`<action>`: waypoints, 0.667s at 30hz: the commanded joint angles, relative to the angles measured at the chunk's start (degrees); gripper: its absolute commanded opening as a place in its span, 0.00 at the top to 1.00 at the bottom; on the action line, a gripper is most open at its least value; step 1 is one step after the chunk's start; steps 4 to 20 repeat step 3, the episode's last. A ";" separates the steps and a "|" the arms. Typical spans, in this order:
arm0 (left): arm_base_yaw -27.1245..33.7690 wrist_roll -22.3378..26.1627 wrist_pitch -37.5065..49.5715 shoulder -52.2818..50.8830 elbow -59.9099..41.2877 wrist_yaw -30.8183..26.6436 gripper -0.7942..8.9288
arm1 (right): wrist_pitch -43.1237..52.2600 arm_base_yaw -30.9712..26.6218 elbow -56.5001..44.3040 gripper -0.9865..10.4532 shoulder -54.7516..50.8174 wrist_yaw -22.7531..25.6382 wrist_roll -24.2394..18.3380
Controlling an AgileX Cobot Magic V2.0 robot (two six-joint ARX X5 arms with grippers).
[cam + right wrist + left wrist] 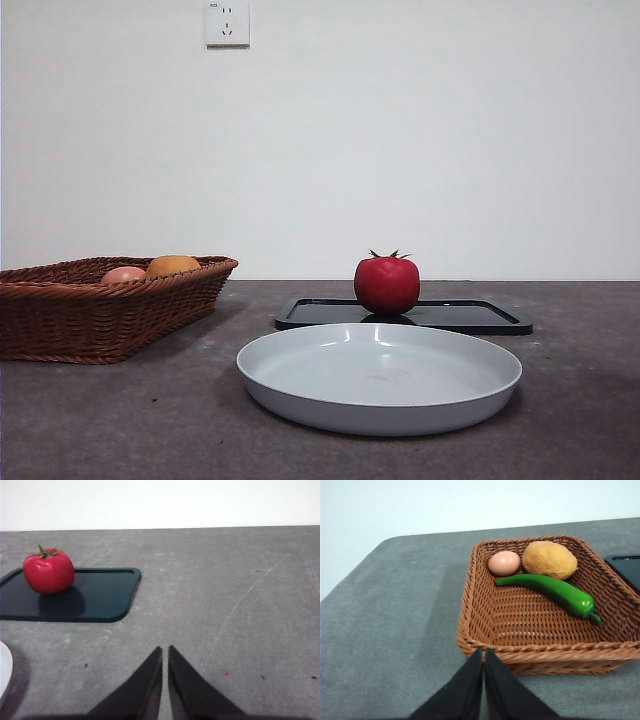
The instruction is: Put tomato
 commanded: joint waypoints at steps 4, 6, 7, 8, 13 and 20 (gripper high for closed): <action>0.07 -0.28 -0.44 -0.07 -1.18 -0.11 0.91 | 0.57 -0.13 -0.31 0.91 -0.15 0.02 0.79; 0.07 -0.28 -0.44 -0.07 -1.18 -0.11 0.91 | 0.57 -0.13 -0.31 0.91 -0.15 0.02 0.79; 0.07 -0.28 -0.44 -0.07 -1.18 -0.11 0.91 | 0.57 -0.13 -0.31 0.91 -0.15 0.02 0.79; 0.07 -0.28 -0.44 -0.07 -1.18 -0.11 0.91 | 0.57 -0.13 -0.31 0.91 -0.15 0.02 0.79; 0.07 -0.28 -0.44 -0.07 -1.18 -0.11 0.91 | 0.57 -0.13 -0.31 0.91 -0.15 0.02 0.79; 0.07 -0.28 -0.44 -0.07 -1.18 -0.11 0.91 | 0.57 -0.13 -0.31 0.91 -0.15 0.02 0.79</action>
